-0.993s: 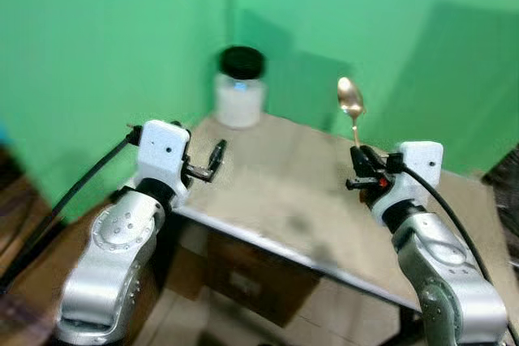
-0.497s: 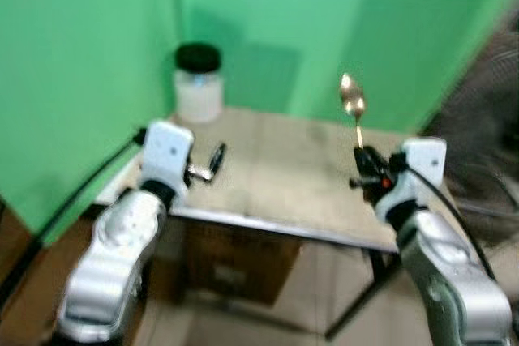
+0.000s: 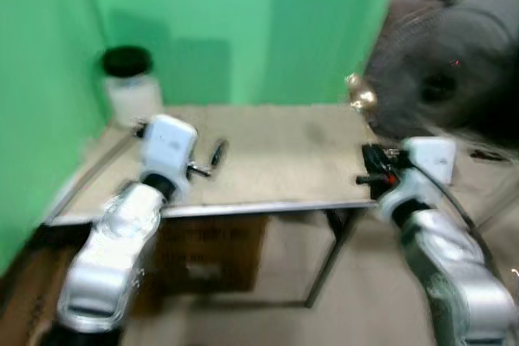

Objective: Setting the table

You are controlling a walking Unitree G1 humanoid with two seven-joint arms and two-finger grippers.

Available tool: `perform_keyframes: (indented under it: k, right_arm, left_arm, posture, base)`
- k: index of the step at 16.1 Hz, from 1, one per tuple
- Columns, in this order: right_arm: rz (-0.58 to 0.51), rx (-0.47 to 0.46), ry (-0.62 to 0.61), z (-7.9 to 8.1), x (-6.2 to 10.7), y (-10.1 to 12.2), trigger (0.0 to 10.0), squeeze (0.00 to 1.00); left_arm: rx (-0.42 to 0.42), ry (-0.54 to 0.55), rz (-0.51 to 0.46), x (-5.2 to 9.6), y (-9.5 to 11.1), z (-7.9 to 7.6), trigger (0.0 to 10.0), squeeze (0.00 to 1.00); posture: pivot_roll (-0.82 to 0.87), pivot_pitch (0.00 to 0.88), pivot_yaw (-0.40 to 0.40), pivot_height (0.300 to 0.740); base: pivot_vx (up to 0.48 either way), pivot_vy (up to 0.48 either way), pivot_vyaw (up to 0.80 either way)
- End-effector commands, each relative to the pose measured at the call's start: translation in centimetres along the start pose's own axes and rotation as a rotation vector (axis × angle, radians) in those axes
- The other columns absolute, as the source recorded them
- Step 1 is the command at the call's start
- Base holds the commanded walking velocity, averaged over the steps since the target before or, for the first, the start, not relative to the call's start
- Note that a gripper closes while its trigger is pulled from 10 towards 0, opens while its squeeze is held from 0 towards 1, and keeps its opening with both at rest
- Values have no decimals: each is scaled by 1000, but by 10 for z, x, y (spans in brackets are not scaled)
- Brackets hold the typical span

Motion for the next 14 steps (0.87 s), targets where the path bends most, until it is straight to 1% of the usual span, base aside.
perform_keyframes:
  k: [1, 2, 5, 6, 7, 9, 10, 11, 12, 13, 14]
  right_arm:
    - [-23, 22, -24, -7, 2, 8, 10000, 0]
    - [-25, 24, -27, -8, 2, 9, 10000, 0]
    - [-29, 26, -35, -9, 2, 10, 10000, 0]
    - [-30, 28, -38, -10, 2, 10, 10000, 0]
    - [-30, 29, -39, -10, 2, 10, 10000, 0]
    - [-31, 30, -41, -10, 2, 10, 10000, 0]
    - [-31, 30, -44, -10, 3, 10, 10000, 0]
    - [-31, 28, -49, -11, 3, 10, 10000, 0]
    - [-30, 27, -53, -12, 3, 9, 10000, 0]
    - [-30, 26, -58, -13, 3, 9, 10000, 0]
    - [-30, 25, -59, -13, 3, 9, 10000, 0]
  left_arm:
    - [34, -31, 3, -3, 1, -10, 10000, 0]
    - [60, -25, 5, -4, 1, -9, 10000, 0]
    - [40, -30, -6, -5, 2, -8, 10000, 0]
    - [19, -21, -8, -6, 3, -8, 10000, 0]
    - [4, -16, -5, -7, 4, -7, 10000, 0]
    - [17, -32, 3, -7, 2, -10, 10000, 0]
    - [67, -24, 4, -7, 2, -9, 10000, 0]
    - [74, -18, 3, -7, 2, -8, 10000, 0]
    - [65, -15, 4, -7, 2, -7, 10000, 0]
    - [33, -8, -1, -8, 3, -5, 10000, 0]
    - [12, 2, -5, -8, 4, -4, 10000, 0]
  posture:
    - [33, 0, -89, 740]
    - [30, 0, -87, 740]
    - [25, 0, -85, 740]
    - [23, 0, -84, 740]
    - [23, 0, -84, 740]
    - [23, 0, -84, 740]
    - [23, 0, -84, 740]
    - [21, 0, -82, 740]
    - [20, 0, -81, 740]
    - [22, 0, -82, 740]
    - [22, 0, -82, 740]
  base:
    - [0, 0, -800]
    - [0, 480, -800]
    - [0, 480, -800]
    - [0, 0, -800]
    - [0, -480, -800]
    - [0, -480, -800]
    - [0, 480, -800]
    - [0, 480, -800]
    - [0, 480, -800]
    - [0, 296, -800]
    - [0, 0, -800]
Point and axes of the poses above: a point about 5 cm out from each wrist's last joint towards the gripper, its own x axis pointing back from the gripper into the wrist, its own y axis along the axis of the wrist's last joint, z = x × y, the point moved 5 cm from there along -x, pointing out of the wrist towards the gripper, and after that the axes turned 10 degrees about -x, right-handed, at the moved point
